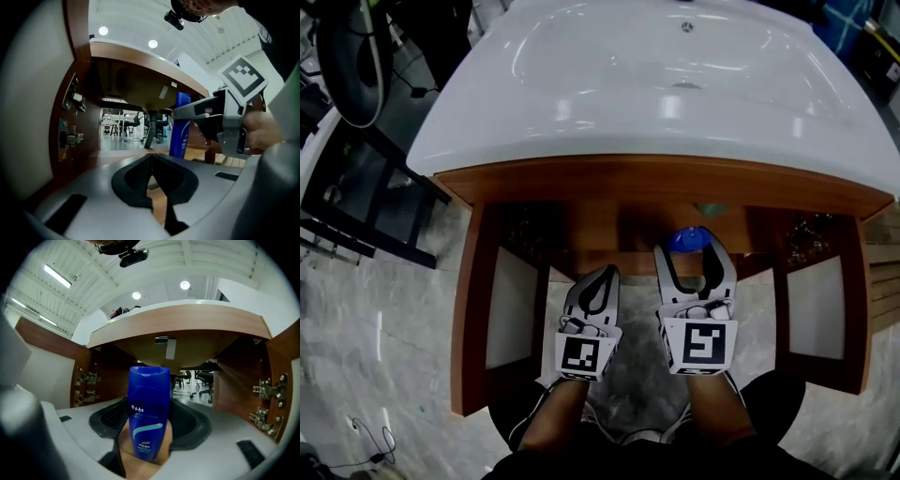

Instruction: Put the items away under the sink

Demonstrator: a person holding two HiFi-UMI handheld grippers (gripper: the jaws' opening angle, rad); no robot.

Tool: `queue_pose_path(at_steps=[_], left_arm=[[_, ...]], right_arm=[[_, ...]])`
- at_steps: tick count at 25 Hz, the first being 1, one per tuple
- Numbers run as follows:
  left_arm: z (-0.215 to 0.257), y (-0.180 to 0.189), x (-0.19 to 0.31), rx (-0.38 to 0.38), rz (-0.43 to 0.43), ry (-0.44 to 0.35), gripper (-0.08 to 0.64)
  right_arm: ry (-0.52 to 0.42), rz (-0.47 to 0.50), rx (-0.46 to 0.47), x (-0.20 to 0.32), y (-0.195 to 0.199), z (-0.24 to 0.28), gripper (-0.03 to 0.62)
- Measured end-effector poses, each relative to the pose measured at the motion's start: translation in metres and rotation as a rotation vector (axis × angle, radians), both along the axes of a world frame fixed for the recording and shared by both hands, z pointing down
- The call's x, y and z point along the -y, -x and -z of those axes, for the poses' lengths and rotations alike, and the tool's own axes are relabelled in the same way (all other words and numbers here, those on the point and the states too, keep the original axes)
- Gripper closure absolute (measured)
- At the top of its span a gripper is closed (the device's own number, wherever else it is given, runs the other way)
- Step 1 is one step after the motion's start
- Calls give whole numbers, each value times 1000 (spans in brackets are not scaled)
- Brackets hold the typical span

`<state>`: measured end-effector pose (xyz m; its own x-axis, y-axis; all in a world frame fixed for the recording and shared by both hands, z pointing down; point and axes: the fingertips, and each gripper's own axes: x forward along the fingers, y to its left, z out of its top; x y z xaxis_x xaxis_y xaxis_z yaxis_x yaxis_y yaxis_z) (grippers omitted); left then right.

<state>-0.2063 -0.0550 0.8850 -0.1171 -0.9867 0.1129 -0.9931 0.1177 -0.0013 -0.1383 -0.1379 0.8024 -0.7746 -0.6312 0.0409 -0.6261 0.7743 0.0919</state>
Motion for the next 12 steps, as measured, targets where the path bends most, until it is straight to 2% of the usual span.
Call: queue_pose_path(at_steps=[5,12], left_arm=[[-7,4,-8,8,7,21,538],[-8,7,-16,5,10,22,538]], right_arm=[[-11,-6,-2,28,28,5,321],[30,-11,-32,67,69,7,321]])
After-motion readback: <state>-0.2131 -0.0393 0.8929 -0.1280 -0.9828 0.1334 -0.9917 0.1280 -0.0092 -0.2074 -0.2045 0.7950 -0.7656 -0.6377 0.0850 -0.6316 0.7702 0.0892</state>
